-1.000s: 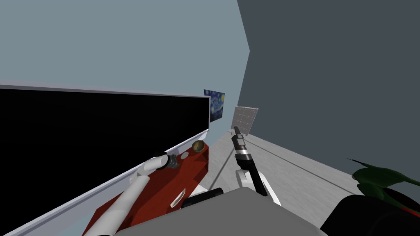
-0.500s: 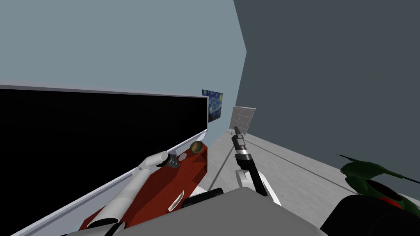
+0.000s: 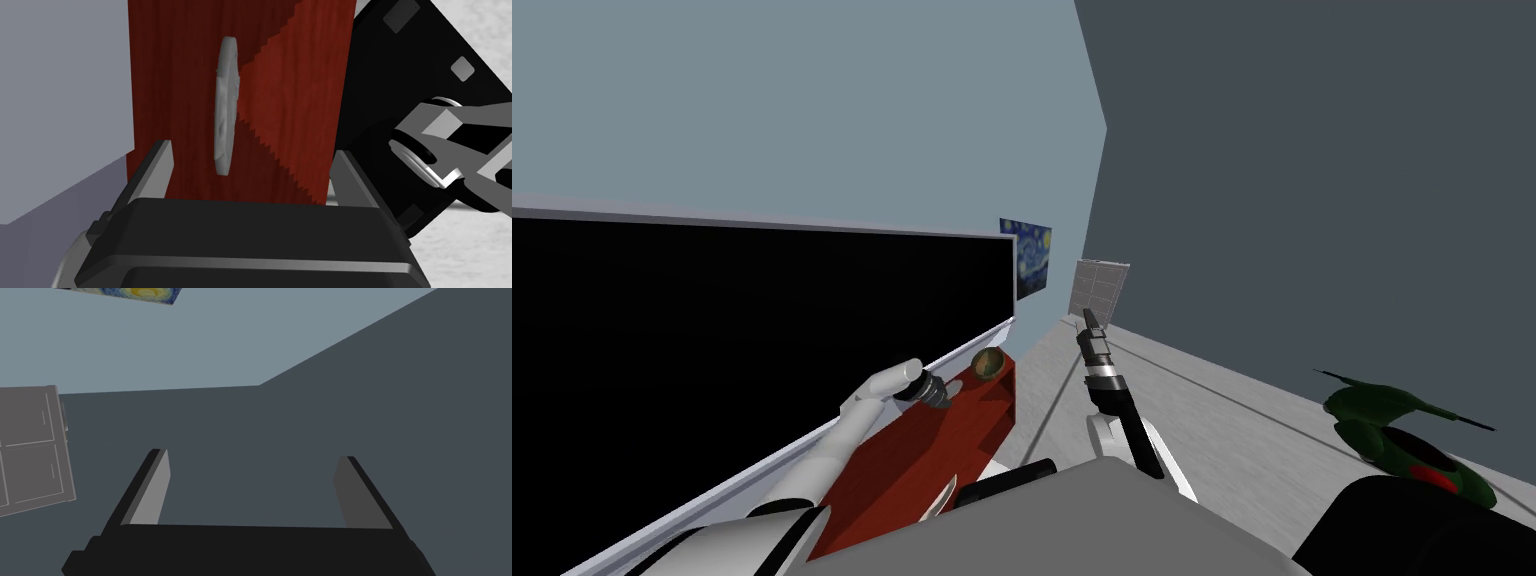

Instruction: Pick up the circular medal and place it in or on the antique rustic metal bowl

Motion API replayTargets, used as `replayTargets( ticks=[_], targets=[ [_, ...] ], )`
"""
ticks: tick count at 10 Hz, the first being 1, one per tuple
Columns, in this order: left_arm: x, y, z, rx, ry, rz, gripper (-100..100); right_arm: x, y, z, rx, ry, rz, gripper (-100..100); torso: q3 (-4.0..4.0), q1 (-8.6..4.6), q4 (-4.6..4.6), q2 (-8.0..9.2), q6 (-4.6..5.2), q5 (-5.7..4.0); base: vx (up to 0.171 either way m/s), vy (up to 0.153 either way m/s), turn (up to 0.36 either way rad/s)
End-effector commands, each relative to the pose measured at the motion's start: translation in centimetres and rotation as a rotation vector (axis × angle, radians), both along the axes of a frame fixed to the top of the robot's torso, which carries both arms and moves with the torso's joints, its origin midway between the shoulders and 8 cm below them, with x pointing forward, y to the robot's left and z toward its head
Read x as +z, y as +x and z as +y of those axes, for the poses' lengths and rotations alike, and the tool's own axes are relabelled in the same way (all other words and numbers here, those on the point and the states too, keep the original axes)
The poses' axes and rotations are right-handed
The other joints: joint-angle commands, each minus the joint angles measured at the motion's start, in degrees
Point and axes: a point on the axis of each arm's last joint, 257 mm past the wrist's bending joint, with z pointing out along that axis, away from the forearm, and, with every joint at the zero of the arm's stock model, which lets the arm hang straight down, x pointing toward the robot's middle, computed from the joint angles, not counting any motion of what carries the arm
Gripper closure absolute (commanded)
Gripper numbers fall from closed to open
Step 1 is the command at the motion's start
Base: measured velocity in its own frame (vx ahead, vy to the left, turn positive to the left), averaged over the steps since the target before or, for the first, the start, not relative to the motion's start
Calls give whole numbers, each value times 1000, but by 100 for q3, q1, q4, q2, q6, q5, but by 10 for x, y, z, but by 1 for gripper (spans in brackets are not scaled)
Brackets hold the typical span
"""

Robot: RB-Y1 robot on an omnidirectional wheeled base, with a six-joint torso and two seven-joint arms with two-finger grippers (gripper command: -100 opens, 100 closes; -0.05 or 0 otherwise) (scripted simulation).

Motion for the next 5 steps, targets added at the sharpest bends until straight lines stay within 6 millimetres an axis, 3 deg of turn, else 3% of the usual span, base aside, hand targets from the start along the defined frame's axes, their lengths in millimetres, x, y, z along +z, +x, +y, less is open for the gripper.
replayTargets(
  ticks=[1,2,3,4,5],
  targets=[
    [3,-3,-3,4,-21,37,-100,0,0,0,0,0,0,0,0,0,0,0,0,0,72,21,-42],
    [2,-1,-2,2,-12,21,-100,0,0,0,0,0,0,0,-3,8,-1,-6,0,1,35,15,-12],
    [2,-2,-2,2,-14,25,0,0,0,0,0,0,0,0,2,7,0,4,-2,2,6,2,2],
    [-8,-4,-5,4,-14,22,-100,0,0,0,0,0,0,0,8,3,2,14,-1,1,18,-3,-18],
    [-14,-6,-7,6,-13,20,-100,0,0,0,0,0,0,0,8,1,2,14,-1,1,31,-10,-27]
  ],
)
